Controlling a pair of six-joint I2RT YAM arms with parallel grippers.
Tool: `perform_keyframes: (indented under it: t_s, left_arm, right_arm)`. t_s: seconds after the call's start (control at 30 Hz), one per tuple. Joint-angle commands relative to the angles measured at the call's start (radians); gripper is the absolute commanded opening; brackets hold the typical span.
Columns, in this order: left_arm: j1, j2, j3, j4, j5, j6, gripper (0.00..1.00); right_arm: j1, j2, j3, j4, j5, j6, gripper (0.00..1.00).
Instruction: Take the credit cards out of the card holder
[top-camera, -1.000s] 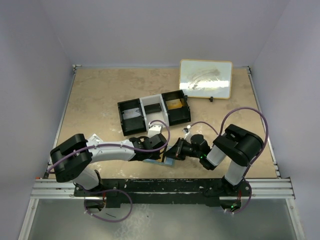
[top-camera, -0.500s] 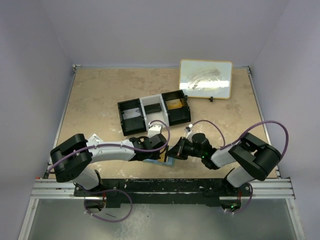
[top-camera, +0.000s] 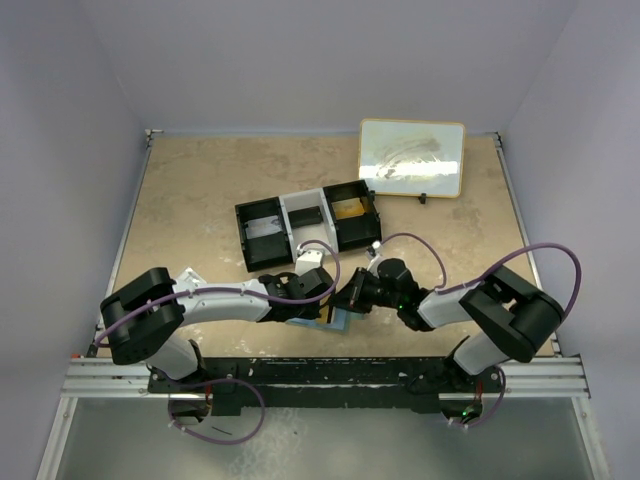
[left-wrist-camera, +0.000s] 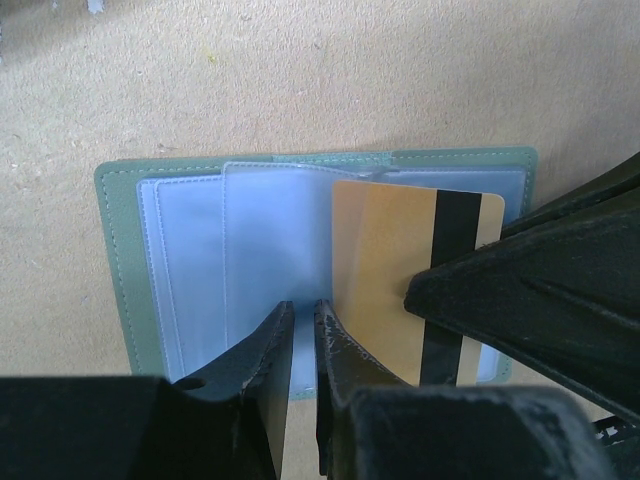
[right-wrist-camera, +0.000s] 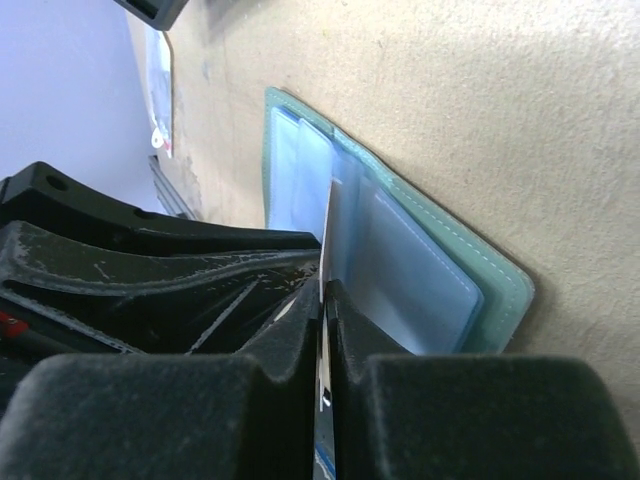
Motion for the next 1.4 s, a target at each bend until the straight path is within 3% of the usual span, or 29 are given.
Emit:
perform_keyframes:
  t_s: [0.0, 0.17, 0.43, 0.63, 1.0, 1.07, 1.13, 1.17, 1.37]
  left_arm:
    - [-0.007, 0.005, -0.010, -0.011, 0.004, 0.003, 0.11]
    - [-0.007, -0.003, -0.009, -0.021, -0.007, 0.003, 0.11]
    - [-0.006, -0.072, -0.020, -0.027, -0.046, -0.005, 0.12]
    - [-0.007, -0.160, -0.037, -0.018, -0.084, -0.013, 0.16]
    - [-0.004, -0.297, -0.040, -0.156, -0.221, -0.030, 0.22]
    - [-0.003, -0.316, -0.027, -0.209, -0.259, -0.027, 0.32]
    - [0.012, -0.329, -0.008, -0.293, -0.299, -0.039, 0.55]
    - [0.024, -0.340, 0.003, -0.327, -0.314, -0.041, 0.60]
    - [0.103, -0.451, 0.078, -0.443, -0.388, 0.018, 0.75]
  right_arm:
    - [0.007, -0.002, 0.018, -0.007, 0.017, -0.023, 0.03]
    - [0.007, -0.053, 0.005, -0.026, 0.029, -0.038, 0.00]
    - [0.006, -0.269, 0.013, -0.269, 0.118, -0.094, 0.00]
    - [0.007, -0.395, -0.030, -0.294, 0.167, -0.115, 0.00]
    - [0.006, -0.501, 0.014, -0.534, 0.273, -0.130, 0.00]
    - [0.006, -0.529, 0.010, -0.530, 0.281, -0.146, 0.00]
    - [0.007, -0.581, 0.000, -0.482, 0.268, -0.196, 0.00]
    - [0.007, -0.608, -0.005, -0.450, 0.263, -0.223, 0.00]
    - [0.007, -0.770, 0.017, -0.362, 0.302, -0.437, 0.00]
